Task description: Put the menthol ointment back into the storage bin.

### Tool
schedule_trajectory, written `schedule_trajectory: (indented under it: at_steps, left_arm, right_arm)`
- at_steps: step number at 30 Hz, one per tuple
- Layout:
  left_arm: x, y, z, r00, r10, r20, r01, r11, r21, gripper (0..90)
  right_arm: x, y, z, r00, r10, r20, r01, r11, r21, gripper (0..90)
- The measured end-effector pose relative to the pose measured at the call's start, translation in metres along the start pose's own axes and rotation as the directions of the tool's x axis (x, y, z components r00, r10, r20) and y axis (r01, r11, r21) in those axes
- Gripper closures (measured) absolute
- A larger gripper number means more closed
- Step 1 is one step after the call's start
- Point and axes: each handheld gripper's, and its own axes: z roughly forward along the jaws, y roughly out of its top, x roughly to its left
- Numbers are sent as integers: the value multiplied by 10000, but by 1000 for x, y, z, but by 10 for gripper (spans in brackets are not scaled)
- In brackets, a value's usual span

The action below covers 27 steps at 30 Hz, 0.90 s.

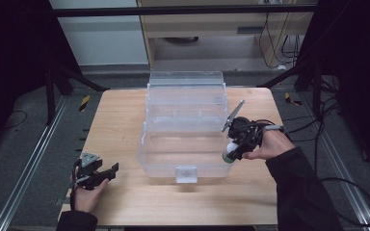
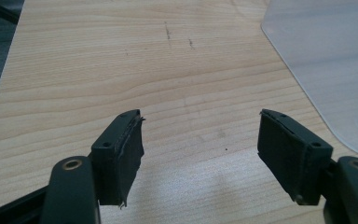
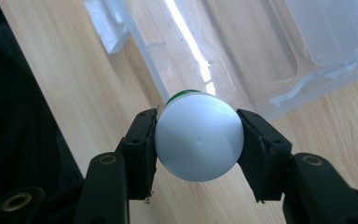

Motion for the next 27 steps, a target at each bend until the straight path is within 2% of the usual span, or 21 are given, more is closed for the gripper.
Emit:
schedule_trajectory:
  at_steps: [4,10,16,27]
  left_arm:
    - [0,0,0,10000,5,4,-5,10000,3,305]
    - [0,0,0,10000,17,1,-17,10000,-2,305]
    - [0,0,0,10000,44,-13,-44,10000,7,305]
    - [0,0,0,10000,52,-9,-52,10000,19,305]
  right_arm:
    - [-6,10,16,9999,145,52,-145,9999,-8,504]
    - [-12,13,34,9997,259,54,-259,9997,17,504]
    - [-18,7,57,9992,354,170,-359,9988,333,504]
    - [-22,-2,75,9994,299,158,-308,9974,649,503]
